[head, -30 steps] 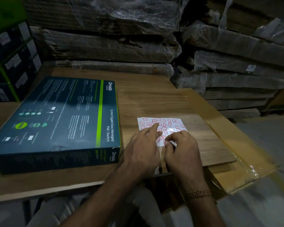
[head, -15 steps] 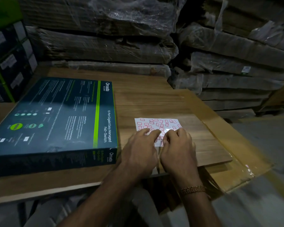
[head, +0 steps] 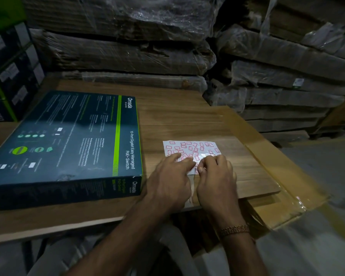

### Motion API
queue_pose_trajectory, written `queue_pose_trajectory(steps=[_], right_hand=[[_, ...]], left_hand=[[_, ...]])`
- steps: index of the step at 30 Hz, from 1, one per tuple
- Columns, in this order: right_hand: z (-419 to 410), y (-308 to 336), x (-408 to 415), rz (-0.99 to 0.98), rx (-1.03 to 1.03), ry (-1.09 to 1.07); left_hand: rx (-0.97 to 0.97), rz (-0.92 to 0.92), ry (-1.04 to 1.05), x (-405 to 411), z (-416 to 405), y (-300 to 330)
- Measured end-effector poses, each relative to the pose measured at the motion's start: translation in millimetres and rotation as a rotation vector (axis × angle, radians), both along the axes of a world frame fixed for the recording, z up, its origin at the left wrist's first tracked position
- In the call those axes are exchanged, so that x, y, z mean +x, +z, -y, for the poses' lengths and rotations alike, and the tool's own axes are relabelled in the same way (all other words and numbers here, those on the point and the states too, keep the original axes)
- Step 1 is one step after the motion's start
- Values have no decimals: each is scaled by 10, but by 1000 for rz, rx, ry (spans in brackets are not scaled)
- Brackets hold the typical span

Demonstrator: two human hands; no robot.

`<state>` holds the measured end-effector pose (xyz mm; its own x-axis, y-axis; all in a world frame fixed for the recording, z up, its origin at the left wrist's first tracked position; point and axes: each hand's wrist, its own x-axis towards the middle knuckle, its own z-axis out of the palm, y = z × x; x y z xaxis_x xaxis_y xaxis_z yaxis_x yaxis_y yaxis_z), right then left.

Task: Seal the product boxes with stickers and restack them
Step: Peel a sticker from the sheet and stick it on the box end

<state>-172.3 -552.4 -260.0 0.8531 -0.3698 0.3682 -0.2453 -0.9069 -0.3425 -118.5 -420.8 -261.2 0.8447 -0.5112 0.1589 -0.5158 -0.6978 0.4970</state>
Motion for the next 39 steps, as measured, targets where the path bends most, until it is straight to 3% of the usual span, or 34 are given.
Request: queue_pose_trajectory(steps=[8,25,39], right_hand=[[48,-34,-83,166,210,85],[7,-99,16,213,107,24],[38,-125,-30,187,154,33]], left_hand=[[78,24,-76,-31,-7,140],[91,13,-82,-79,-25,215],[80,38,-71,-60,-3,150]])
